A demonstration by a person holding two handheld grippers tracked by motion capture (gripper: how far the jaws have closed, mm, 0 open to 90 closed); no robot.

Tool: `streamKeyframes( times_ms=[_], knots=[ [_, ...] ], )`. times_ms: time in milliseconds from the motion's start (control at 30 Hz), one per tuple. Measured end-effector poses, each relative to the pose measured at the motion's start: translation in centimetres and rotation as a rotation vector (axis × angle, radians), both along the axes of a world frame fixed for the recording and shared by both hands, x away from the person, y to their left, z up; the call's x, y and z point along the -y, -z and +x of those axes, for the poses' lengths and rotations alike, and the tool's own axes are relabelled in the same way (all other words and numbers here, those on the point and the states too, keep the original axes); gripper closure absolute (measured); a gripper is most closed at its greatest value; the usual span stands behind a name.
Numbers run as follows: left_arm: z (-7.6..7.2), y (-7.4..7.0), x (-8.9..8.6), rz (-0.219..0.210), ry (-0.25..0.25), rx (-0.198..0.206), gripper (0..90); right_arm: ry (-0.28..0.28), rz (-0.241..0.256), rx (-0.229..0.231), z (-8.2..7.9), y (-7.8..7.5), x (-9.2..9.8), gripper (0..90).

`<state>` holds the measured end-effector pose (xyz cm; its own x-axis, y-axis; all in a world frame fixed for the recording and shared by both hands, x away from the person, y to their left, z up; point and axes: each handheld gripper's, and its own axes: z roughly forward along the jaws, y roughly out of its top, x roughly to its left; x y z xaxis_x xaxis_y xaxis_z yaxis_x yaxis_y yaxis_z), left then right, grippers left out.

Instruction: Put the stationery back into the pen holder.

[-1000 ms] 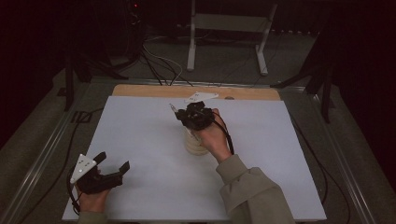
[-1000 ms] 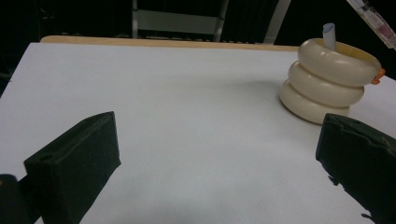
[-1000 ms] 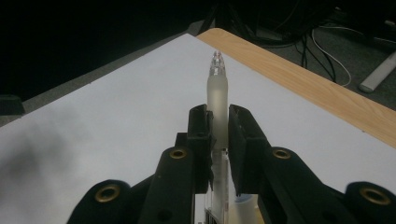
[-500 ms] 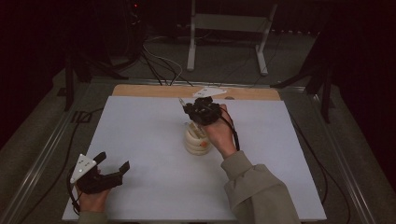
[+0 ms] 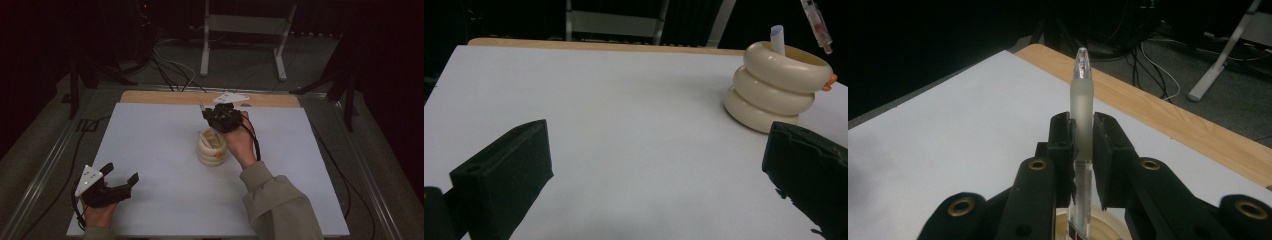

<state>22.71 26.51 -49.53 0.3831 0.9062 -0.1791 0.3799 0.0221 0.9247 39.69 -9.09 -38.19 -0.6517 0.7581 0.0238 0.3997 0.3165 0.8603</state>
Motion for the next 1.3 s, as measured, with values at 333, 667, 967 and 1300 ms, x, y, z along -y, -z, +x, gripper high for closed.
streamKeyframes(
  times_ms=[333,667,967,1300],
  knots=[
    [0.0,0.0,0.0,-0.001,0.000,0.001,0.1,0.021,0.008,0.010,0.0,0.2,0.5,79.5],
    [0.0,0.0,0.0,0.001,0.001,0.000,0.1,0.043,0.021,0.014,0.0,0.5,0.9,79.5],
    [0.0,0.0,0.0,-0.001,0.000,0.000,0.2,0.058,0.027,0.006,0.1,1.2,1.0,79.5],
    [0.0,0.0,0.0,0.001,0.001,0.000,0.1,0.066,0.032,0.013,0.0,1.8,1.1,79.5]
  ],
)
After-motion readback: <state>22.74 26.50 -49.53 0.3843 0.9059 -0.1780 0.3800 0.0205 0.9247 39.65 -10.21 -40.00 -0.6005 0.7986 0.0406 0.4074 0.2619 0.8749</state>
